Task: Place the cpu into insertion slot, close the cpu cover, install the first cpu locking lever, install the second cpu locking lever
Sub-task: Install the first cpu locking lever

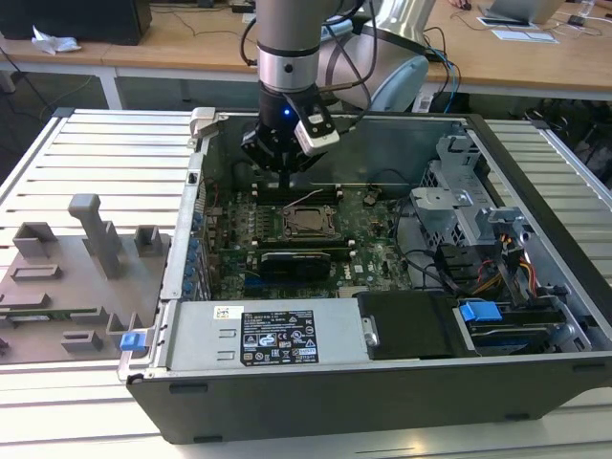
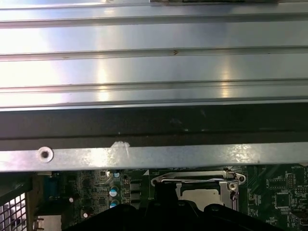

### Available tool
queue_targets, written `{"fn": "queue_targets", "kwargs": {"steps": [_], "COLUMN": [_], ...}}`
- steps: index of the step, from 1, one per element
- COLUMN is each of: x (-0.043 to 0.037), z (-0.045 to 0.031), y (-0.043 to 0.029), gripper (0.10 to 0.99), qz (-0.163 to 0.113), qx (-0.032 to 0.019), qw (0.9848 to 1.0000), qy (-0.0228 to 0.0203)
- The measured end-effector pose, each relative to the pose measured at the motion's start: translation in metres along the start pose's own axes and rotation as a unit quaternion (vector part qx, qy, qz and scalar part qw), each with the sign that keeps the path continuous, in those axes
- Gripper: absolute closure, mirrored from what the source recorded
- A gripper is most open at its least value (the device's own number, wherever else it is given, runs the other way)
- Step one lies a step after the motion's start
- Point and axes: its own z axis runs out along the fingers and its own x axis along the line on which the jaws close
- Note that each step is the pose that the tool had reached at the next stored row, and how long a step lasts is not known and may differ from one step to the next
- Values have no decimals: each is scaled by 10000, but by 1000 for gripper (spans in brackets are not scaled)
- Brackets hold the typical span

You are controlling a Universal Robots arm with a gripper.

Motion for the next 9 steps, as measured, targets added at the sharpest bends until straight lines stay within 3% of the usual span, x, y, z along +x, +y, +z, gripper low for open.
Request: {"fn": "queue_targets", "kwargs": {"steps": [9], "x": [0], "z": [55], "y": [0], "gripper": [980], "qz": [0], "qx": [0], "qw": [10000], "qy": [0]}}
